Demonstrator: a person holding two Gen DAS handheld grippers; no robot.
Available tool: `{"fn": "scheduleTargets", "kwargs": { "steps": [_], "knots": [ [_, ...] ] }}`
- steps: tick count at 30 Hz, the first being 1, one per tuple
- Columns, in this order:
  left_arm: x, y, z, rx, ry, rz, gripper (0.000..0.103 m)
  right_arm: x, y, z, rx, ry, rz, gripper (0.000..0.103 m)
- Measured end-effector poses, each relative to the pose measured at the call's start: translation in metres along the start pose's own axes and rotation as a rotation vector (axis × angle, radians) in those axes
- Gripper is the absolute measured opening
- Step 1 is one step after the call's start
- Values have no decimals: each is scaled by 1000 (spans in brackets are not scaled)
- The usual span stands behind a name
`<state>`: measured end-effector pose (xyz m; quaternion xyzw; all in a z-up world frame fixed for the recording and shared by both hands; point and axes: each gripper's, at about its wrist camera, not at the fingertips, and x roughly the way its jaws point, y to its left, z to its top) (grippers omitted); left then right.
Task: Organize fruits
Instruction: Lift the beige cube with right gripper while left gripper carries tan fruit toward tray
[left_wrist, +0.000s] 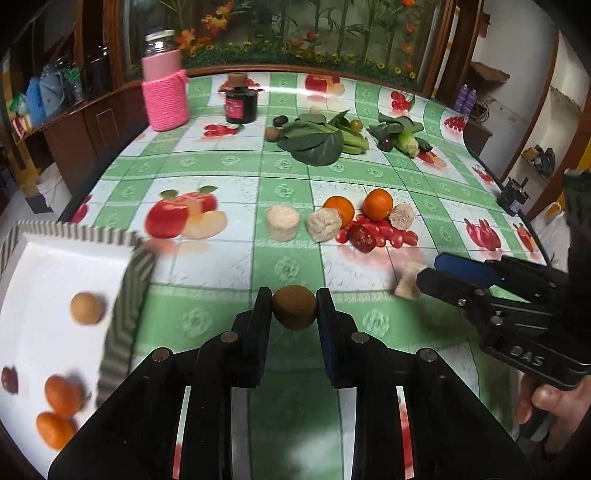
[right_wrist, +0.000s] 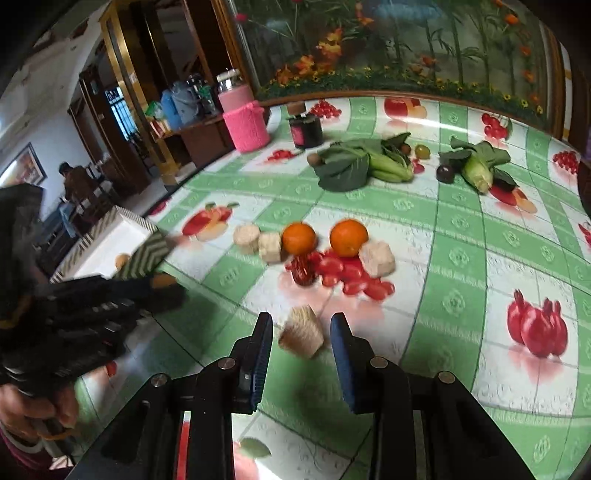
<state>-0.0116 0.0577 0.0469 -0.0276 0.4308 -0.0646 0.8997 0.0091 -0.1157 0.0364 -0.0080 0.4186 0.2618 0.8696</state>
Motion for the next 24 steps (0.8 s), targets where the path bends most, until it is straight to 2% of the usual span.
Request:
{"fn": "scheduleTargets", "kwargs": {
  "steps": [3,10,16,19,20,21,24],
  "knots": [
    [-10,7,-7,-12,-10,4,23,-11,-3,-8,18,-34,-31,32],
    [-25,12,-16,-11,-40,3,23,-9,-11,-20,13,16,-98,39],
    [-32,13,-18,-8,-54,7,23,0,-7,-11,9,15,-51,39],
    [-35,16,-19,-17,-53,7,23,15,-6,-3,14,44,-47,39],
    [-36,16,-20,-16,-54,8,23,22,-6,-2,26,64,-13,38],
    [-37,16,-20,-14,-55,9,23,27,-5,-3,34,79,-7,32],
    [-41,18,-21,-14,-60,11,23,28,2,-7,-1,77,-46,24]
  ]
}}
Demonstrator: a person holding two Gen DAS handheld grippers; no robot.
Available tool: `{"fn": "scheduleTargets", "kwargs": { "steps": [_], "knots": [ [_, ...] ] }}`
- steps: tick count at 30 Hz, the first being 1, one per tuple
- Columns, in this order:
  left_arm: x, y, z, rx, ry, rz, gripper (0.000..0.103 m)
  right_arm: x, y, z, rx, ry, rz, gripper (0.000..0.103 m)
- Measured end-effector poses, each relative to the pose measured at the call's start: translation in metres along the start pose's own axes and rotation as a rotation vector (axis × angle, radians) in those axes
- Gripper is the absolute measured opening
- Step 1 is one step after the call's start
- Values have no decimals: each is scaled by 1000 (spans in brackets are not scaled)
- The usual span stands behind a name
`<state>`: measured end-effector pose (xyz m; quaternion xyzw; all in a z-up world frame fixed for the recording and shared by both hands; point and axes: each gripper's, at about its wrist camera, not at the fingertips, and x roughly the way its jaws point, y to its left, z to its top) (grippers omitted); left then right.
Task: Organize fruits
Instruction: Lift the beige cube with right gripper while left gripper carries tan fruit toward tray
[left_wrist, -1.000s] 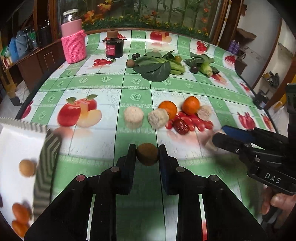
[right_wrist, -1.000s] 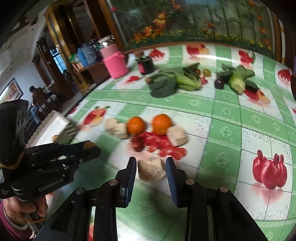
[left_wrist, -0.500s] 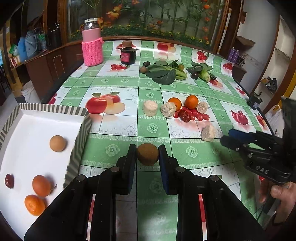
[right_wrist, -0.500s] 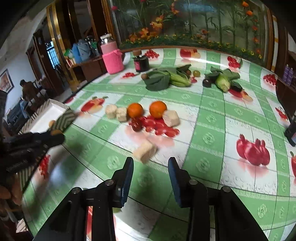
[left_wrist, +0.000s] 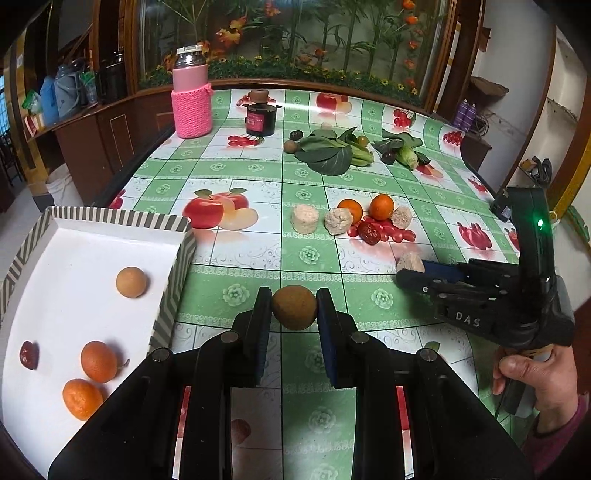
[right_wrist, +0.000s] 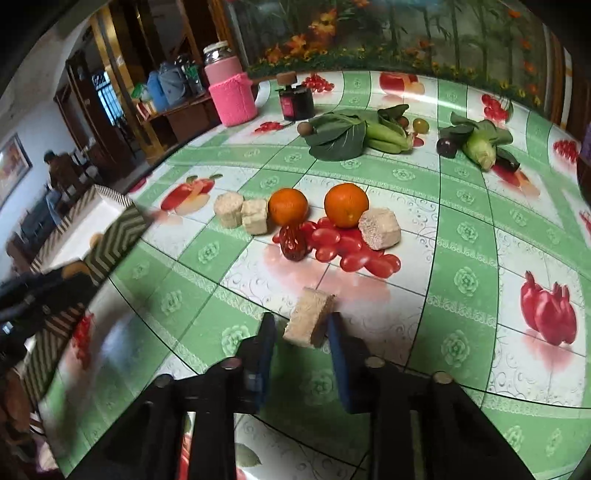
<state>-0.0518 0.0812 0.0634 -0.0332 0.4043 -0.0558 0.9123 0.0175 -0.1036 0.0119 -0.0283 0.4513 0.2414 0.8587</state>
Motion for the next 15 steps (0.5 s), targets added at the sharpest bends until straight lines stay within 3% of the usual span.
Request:
{"fn": "scheduleTargets", "kwargs": {
  "steps": [8,15],
  "knots": [
    [-15,2,1,11,-28,6,23,-18,4,-9,11,-45,44,22],
    [-24,14,-2,-10,-35,22,23,-19,13,-17,-10,-11,69,22]
  ]
}}
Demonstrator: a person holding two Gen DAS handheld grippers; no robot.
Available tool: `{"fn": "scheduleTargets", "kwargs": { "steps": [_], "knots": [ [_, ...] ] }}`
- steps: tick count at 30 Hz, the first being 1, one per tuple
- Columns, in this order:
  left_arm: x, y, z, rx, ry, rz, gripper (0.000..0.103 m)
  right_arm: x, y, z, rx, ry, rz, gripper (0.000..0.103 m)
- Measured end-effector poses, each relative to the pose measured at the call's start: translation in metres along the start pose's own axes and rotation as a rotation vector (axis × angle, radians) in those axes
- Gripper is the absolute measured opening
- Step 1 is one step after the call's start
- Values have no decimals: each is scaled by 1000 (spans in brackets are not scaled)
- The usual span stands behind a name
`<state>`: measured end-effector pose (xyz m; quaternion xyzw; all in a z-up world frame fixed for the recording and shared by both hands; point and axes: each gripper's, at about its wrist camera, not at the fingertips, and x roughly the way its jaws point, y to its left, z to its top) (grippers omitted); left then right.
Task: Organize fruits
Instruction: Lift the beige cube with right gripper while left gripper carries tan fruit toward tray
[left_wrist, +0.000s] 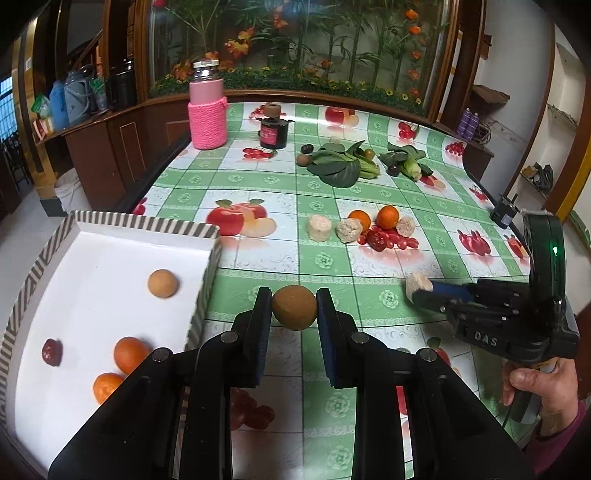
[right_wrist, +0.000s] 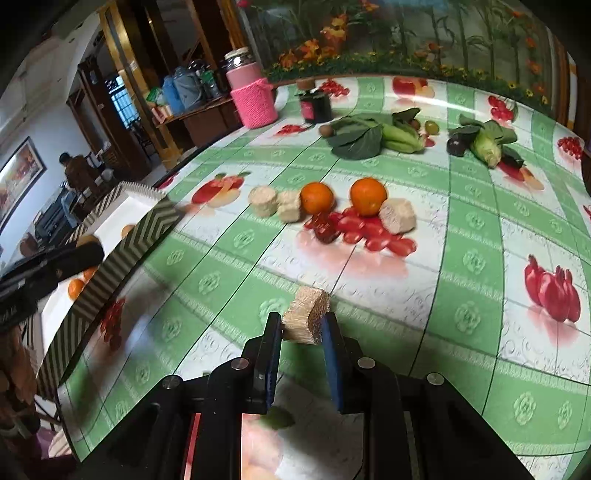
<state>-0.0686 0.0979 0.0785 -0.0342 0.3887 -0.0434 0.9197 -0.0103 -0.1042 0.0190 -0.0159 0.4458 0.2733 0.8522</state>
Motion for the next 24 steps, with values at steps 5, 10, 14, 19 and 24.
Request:
{"fn": "scheduleTargets", "kwargs": {
  "steps": [5,10,14,19,24],
  "knots": [
    [0,3,-1,-12,3,-4,23,-1,24,3,-78,-15,67,25],
    [-3,5,-2,-12,-6,3,23,-1,35,-1,-123,-15,61,27],
    [-4,5,-1,-12,-15,9,23,-7,27,-3,-99,-38,32,38],
    [-4,7,-2,-12,-13,10,23,6,37,2,-126,-19,34,43],
    [-15,18,-3,-26,-26,24,23,25,31,6,-74,15,10,32]
  ]
}}
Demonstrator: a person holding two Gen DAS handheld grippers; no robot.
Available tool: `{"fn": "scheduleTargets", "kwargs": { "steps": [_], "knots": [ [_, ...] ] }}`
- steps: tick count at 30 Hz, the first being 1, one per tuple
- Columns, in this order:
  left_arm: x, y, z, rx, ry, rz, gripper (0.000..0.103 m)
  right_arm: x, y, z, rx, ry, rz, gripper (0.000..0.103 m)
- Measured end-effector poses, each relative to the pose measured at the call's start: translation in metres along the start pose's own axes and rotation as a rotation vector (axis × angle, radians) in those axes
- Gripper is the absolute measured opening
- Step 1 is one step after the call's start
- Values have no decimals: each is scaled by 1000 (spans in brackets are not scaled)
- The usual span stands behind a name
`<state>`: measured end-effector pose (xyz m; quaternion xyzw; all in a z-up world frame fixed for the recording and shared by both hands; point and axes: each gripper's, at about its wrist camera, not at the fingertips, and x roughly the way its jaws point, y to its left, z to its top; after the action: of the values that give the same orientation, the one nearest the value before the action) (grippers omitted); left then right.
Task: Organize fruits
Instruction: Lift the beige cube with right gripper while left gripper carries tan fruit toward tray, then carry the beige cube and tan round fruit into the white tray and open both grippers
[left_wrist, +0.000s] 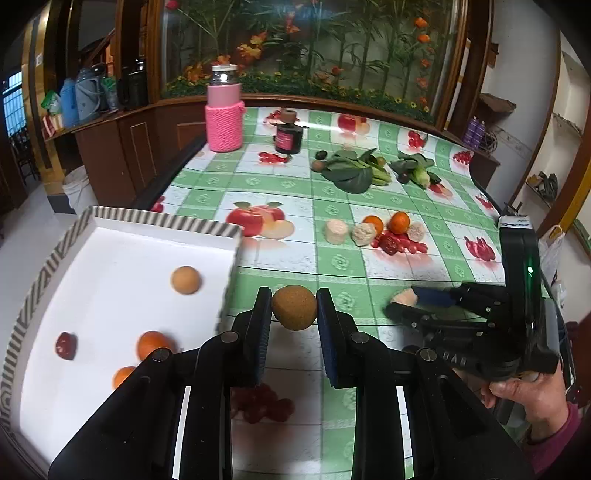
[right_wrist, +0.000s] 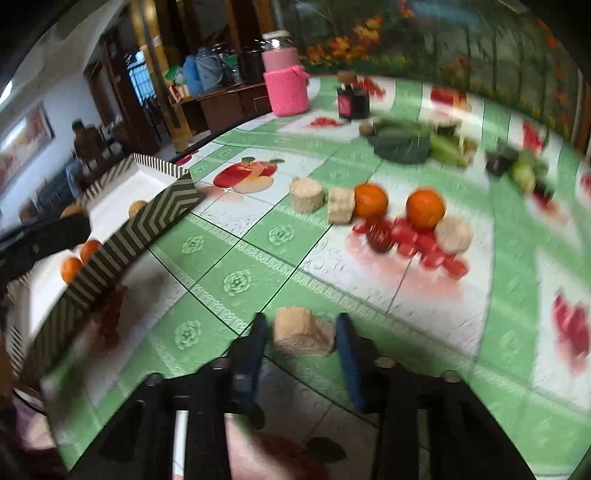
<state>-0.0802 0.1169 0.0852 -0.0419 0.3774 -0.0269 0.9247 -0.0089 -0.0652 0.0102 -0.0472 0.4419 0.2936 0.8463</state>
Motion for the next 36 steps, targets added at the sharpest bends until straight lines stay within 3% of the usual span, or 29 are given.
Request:
{"fn": "scheduleTargets", "kwargs": {
  "steps": [6,17,28,36],
  "knots": [
    [-13,26,-1,-31,-23,41,23,-22,8,-3,16,-56,20,32],
    [-39,71,-19,-59,-37,156,24,-44,66,11,-3,-136,185,32],
    [-53,114,-34,-98,-47,261,24,-28,141,30,-121,-115,272,32],
    [-54,136,-41,-117,-41,304,24,-13,169,40,-169,-91,303,32]
  ]
}}
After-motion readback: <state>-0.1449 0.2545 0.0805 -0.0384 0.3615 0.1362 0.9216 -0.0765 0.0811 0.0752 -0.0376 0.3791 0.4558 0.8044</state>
